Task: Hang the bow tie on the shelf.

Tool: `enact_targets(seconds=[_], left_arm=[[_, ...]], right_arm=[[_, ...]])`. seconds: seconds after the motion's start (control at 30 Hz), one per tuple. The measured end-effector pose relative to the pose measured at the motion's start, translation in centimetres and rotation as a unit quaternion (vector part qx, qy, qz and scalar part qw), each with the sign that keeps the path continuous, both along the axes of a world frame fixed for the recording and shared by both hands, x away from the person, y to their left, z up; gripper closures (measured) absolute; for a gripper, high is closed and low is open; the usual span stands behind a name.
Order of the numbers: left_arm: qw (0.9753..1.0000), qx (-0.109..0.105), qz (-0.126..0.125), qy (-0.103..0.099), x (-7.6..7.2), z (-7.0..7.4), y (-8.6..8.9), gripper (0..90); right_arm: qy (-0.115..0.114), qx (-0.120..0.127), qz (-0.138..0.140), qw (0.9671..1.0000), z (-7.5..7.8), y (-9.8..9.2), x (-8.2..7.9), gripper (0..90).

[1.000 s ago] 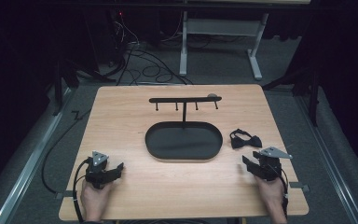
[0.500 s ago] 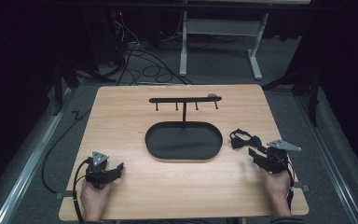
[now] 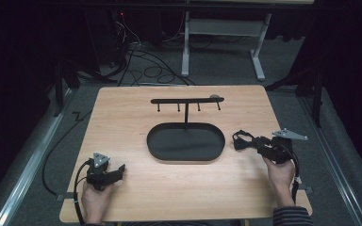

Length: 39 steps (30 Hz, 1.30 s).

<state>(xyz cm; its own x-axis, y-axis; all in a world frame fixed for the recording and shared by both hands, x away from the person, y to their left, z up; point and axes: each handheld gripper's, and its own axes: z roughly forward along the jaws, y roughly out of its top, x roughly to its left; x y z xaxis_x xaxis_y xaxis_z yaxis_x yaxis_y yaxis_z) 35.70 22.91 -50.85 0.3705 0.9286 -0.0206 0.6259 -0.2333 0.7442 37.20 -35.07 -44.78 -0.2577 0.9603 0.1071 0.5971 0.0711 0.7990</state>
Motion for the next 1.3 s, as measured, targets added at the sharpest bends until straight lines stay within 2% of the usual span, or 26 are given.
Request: enact_targets(seconds=[0.6,0.87,1.17,1.3], left_arm=[[1.0000,0.001,0.001,0.000,0.0,0.0,0.0,28.4],[1.0000,0.001,0.001,0.000,0.0,0.0,0.0,28.4],[1.0000,0.001,0.001,0.000,0.0,0.0,0.0,28.4],[1.0000,0.001,0.001,0.000,0.0,0.0,0.0,28.4]], right_arm=[[0.019,-0.031,-0.002,0.9993,-0.2,0.7,3.3,57.7],[0.041,-0.014,-0.006,0.9991,-1.3,0.4,4.3,57.8],[0.055,-0.021,-0.010,0.9982,-2.1,0.3,5.1,58.6],[0.058,-0.021,-0.009,0.9981,-2.4,0.4,5.3,63.0]])
